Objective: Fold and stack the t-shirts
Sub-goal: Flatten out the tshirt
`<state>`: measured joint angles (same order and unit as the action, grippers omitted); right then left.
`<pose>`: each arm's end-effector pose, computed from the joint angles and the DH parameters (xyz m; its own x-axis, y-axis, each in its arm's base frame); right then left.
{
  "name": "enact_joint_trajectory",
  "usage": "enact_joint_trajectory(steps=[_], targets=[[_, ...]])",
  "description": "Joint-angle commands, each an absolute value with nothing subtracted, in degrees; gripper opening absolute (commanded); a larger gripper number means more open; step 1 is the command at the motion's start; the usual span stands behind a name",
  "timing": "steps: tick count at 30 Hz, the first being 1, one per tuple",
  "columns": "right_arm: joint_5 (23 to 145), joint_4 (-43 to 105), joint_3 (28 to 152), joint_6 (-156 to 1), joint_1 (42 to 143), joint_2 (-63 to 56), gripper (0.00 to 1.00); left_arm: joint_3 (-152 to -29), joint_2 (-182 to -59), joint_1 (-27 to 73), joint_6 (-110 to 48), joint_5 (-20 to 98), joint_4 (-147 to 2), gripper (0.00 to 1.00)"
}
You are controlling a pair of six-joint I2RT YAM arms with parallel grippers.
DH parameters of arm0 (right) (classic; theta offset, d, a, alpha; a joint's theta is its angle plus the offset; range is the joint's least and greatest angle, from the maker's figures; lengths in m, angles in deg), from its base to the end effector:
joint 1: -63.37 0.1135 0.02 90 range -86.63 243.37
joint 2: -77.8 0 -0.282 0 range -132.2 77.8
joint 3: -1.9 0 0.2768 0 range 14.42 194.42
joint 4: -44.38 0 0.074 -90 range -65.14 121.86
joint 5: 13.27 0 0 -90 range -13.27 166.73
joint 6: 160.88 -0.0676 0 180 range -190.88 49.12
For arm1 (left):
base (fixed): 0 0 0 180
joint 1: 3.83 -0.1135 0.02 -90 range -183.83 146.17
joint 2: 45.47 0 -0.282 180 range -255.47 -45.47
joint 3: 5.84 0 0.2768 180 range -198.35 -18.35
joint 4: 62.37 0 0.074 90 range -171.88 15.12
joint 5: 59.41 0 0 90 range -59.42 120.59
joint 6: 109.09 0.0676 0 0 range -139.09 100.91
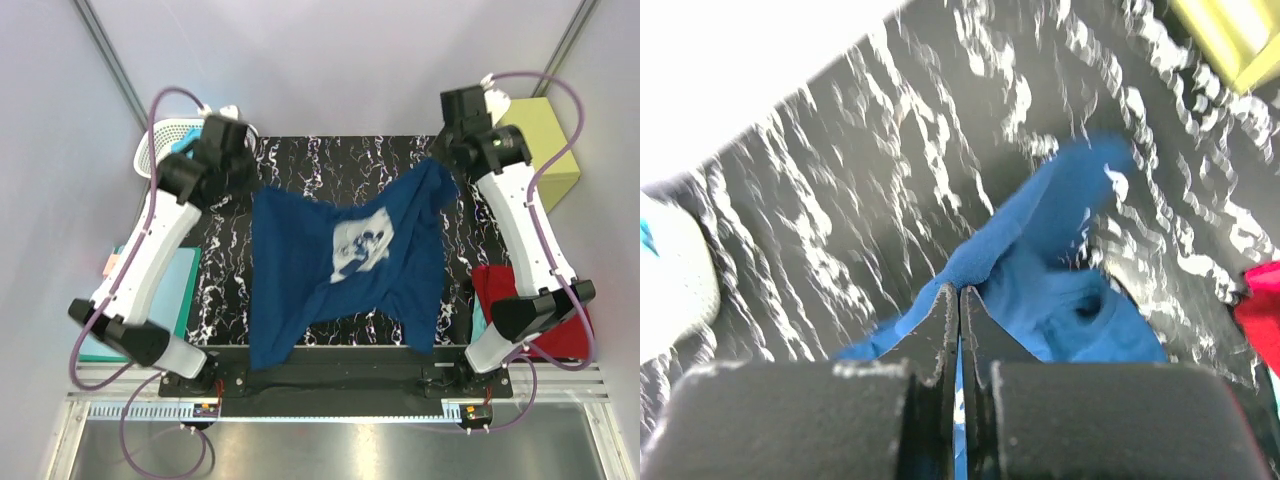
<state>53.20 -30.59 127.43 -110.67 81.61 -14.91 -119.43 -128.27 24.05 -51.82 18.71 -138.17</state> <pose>0.3568 0.0892 0.4540 -0.4935 0.4552 -0.7411 0.4034 0.8747 0.2686 0.2907 -0.1381 0.4358 -0.7037 -0.2263 -0.6735 -0.0613 0.9637 -0.2598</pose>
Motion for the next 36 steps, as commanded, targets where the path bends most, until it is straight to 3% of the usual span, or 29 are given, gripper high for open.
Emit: enact_joint_trajectory(steps=[1, 7, 14, 19, 26, 31, 36], targets=[[45.0, -38.2, 139.7, -109.7, 80.9, -20.2, 0.00, -131.4, -135.0, 20.8, -48.0, 15.3, -139.0, 0.00], [39.5, -39.8, 146.1, -107.9, 80.8, -17.5, 0.00, -136.3, -134.2, 17.2, -47.9, 11.6, -139.4, 0.00], [35.9, -34.9, 132.5, -105.8, 80.8, -7.8, 0.00, -134.2, -130.8, 16.3, -46.8, 6.8, -138.8, 0.00], [34.9, -31.8, 123.8, -104.9, 80.6, -4.6, 0.00, -124.0, -126.2, 12.0, -45.3, 7.7, -131.5, 0.00], [31.7, -31.6, 121.7, -104.5, 79.9, -1.0, 0.00, -117.5, -123.7, 7.9, -46.4, 10.4, -128.4, 0.00], [27.9, -28.7, 114.0, -102.5, 79.9, 4.9, 0.00, -116.3, -121.7, 7.9, -45.2, 5.4, -127.3, 0.00], [27.4, -26.1, 109.8, -102.0, 79.9, 3.8, 0.00, -120.8, -128.5, 7.5, -45.5, 7.4, -127.3, 0.00]])
